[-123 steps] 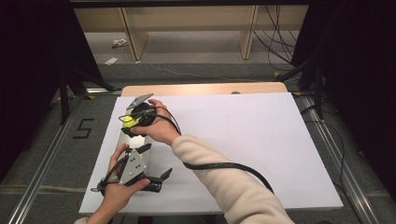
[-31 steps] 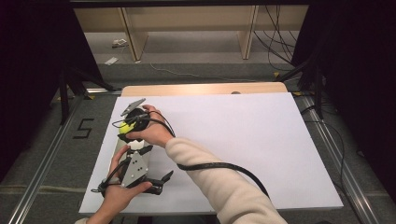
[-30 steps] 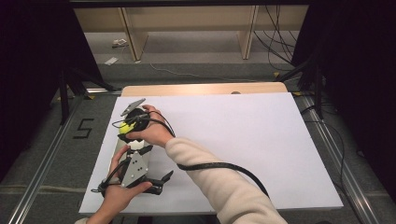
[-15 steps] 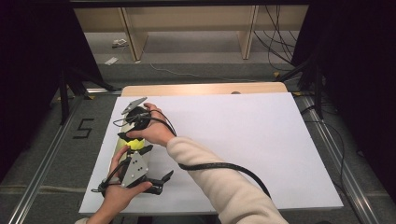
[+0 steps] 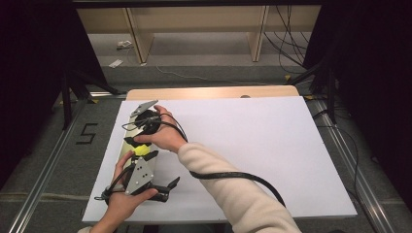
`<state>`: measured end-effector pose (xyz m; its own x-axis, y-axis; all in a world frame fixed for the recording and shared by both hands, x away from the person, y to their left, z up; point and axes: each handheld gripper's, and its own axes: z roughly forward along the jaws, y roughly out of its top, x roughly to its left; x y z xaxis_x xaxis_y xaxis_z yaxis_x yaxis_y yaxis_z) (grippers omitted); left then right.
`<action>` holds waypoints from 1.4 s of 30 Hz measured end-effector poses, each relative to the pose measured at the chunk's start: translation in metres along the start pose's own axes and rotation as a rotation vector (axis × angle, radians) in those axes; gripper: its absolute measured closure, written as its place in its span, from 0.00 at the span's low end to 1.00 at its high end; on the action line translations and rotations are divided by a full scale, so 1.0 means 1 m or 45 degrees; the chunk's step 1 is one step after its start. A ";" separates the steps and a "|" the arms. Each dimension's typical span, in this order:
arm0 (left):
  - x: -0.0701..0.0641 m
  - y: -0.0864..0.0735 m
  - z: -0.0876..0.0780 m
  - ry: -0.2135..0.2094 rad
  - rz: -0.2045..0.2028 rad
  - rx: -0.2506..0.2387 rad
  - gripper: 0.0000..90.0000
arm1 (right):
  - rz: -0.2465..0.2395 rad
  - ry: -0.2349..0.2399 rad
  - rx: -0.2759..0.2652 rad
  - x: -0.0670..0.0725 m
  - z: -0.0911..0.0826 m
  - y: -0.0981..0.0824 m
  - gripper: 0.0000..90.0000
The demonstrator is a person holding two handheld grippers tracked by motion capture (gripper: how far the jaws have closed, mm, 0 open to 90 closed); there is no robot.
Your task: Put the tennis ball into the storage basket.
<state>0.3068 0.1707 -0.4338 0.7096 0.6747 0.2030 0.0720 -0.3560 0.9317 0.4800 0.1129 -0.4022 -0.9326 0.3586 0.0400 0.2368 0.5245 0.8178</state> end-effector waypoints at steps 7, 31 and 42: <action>0.001 0.000 0.000 -0.001 -0.002 -0.001 0.00 | 0.028 -0.042 -0.011 -0.009 -0.015 -0.008 0.18; 0.001 0.000 0.000 0.004 0.000 0.000 0.00 | 0.077 -0.157 -0.047 -0.033 -0.071 -0.039 0.18; 0.001 0.000 0.000 0.003 -0.005 -0.002 0.00 | 0.109 -0.196 -0.058 -0.042 -0.093 -0.057 0.18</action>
<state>0.3072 0.1715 -0.4337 0.7077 0.6775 0.2003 0.0733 -0.3524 0.9330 0.4808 -0.0037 -0.3971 -0.8561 0.5162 0.0253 0.2977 0.4524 0.8407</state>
